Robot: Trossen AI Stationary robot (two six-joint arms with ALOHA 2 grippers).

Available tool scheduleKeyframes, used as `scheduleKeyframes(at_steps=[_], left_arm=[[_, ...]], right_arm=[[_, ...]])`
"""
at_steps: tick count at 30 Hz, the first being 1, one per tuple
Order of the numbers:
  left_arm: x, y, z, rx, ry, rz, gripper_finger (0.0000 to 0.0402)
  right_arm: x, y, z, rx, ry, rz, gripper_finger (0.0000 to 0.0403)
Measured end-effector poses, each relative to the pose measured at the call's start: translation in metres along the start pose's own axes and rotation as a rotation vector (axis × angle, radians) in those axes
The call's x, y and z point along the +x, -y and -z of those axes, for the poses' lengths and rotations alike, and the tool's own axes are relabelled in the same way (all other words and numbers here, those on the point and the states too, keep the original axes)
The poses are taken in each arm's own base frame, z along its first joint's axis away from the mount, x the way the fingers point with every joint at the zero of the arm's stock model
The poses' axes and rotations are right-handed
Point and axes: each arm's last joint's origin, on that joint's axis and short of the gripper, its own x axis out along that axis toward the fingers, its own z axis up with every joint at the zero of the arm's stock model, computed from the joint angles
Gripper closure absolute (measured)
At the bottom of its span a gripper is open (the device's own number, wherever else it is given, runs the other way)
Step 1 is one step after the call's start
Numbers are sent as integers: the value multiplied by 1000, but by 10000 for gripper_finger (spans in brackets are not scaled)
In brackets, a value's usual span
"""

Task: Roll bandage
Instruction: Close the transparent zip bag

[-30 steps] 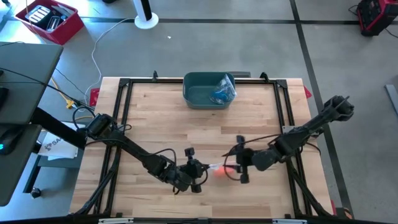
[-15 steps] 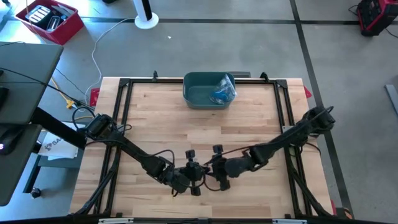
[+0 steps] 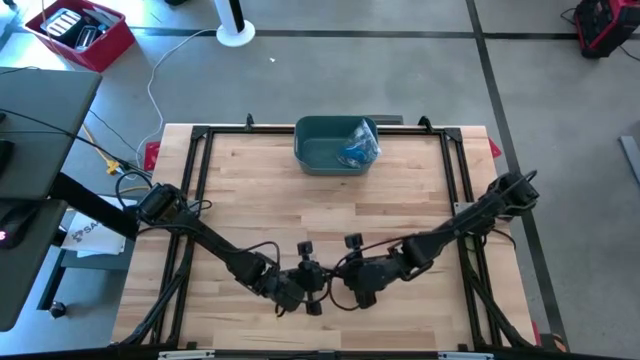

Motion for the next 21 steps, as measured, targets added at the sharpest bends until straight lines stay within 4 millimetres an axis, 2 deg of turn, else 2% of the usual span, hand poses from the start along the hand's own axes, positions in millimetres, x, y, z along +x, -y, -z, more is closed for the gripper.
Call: scheduleKeyframes(at_steps=[5,10,13,21], left_arm=[[0,0,1,7,-9,1,401],[0,0,0,8,-11,-1,401],[0,1,10,49,-59,2,401],[0,-2,15,12,-115,-18,401]], right_arm=[[-5,-2,0,-10,-4,-6,383],[-14,0,-1,22,-16,-4,358],[-23,-1,0,29,-29,-10,351],[-45,-6,-5,32,21,62,370]])
